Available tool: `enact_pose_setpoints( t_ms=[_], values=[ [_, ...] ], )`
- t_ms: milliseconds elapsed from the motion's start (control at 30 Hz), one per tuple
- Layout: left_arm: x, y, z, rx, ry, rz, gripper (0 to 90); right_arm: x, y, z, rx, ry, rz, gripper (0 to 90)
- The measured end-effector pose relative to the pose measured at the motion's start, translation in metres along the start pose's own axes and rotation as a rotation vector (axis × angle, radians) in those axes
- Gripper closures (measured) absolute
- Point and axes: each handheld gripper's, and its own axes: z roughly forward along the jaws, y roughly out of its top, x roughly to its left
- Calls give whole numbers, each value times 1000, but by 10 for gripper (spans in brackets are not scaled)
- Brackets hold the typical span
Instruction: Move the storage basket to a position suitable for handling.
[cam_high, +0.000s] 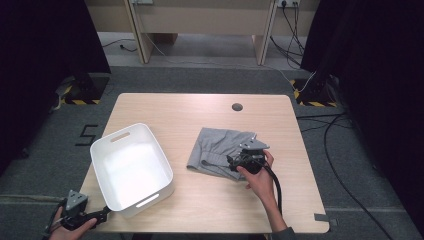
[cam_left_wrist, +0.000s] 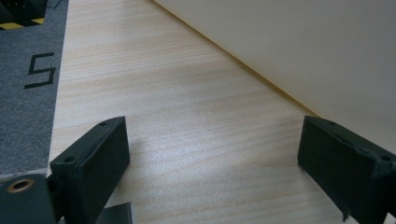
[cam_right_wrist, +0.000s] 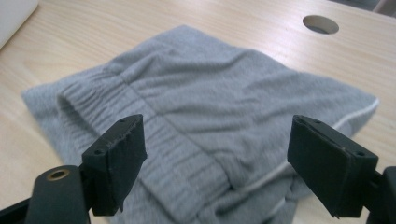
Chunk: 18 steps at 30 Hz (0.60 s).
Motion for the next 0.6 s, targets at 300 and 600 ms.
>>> enact_pose_setpoints(
  t_ms=[300,600],
  values=[
    [0,0,0,-3,-1,0,83,9,15,26,9,7,-18,205],
    [0,-1,0,-5,-1,-1,82,13,11,53,64,-10,-28,206]
  ],
)
